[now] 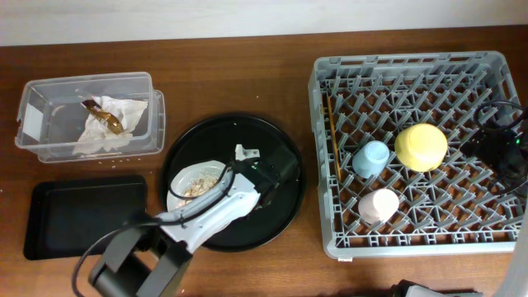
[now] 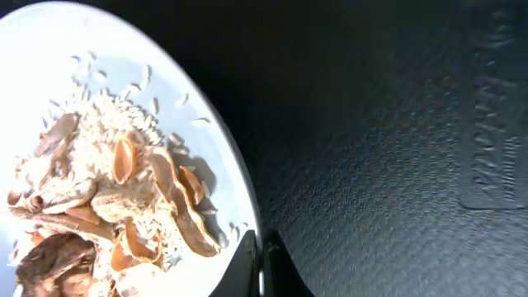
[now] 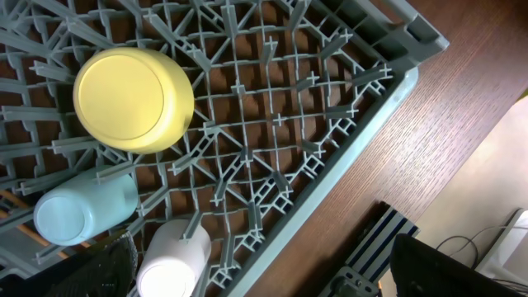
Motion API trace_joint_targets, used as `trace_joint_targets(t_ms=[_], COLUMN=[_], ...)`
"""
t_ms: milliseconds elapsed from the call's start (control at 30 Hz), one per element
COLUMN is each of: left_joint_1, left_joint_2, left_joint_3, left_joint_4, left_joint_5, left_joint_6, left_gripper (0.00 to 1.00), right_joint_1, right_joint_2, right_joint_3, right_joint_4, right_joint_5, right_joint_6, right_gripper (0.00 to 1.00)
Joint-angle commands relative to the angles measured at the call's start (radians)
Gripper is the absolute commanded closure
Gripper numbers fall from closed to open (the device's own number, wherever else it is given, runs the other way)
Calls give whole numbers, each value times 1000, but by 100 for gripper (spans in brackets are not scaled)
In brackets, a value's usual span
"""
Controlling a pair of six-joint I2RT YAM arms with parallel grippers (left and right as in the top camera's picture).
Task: Sort waste into correct bins and load items into the dishwasher rack
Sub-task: 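Carry the plate over the small black tray and tip scraps out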
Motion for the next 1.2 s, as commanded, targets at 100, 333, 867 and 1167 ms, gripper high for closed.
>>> trace_joint_targets(t_ms=[100, 333, 867, 1167], left_joint_1=[2, 101, 880, 1123], left_joint_2=[-274, -452, -496, -496], left_joint_3=[1, 1, 1, 1], left_joint_4=[-66, -126, 33, 113], left_joint_5=[-29, -7, 88, 509], left_joint_6=[-31, -25, 130, 131], left_gripper=[99, 99, 99, 100], right_joint_1=[-8, -8, -8, -8], right_joint_2=[1, 1, 1, 1], right_joint_3=[0, 0, 0, 0], right_joint_4=[0, 0, 0, 0], right_joint_5=[2, 2, 2, 2], right_joint_6=[12, 12, 12, 12], right_gripper=[1, 1, 1, 1])
